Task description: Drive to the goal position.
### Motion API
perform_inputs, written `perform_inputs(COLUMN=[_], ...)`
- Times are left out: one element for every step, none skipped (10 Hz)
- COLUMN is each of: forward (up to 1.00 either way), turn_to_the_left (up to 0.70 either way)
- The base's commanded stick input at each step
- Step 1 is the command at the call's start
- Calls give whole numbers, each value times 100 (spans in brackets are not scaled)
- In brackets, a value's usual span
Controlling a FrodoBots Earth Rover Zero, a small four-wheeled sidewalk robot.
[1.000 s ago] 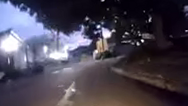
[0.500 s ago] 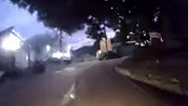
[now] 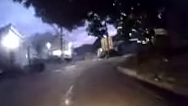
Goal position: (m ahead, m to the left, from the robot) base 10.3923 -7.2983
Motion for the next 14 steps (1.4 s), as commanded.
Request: perform_inputs(forward=[70, 70, 70, 70, 70, 70, 70, 70, 70, 70, 70, 70, 70, 70], turn_to_the_left=[0, 0, 0, 0, 0, 0, 0, 0, 0, 0, 0, 0, 0, 0])
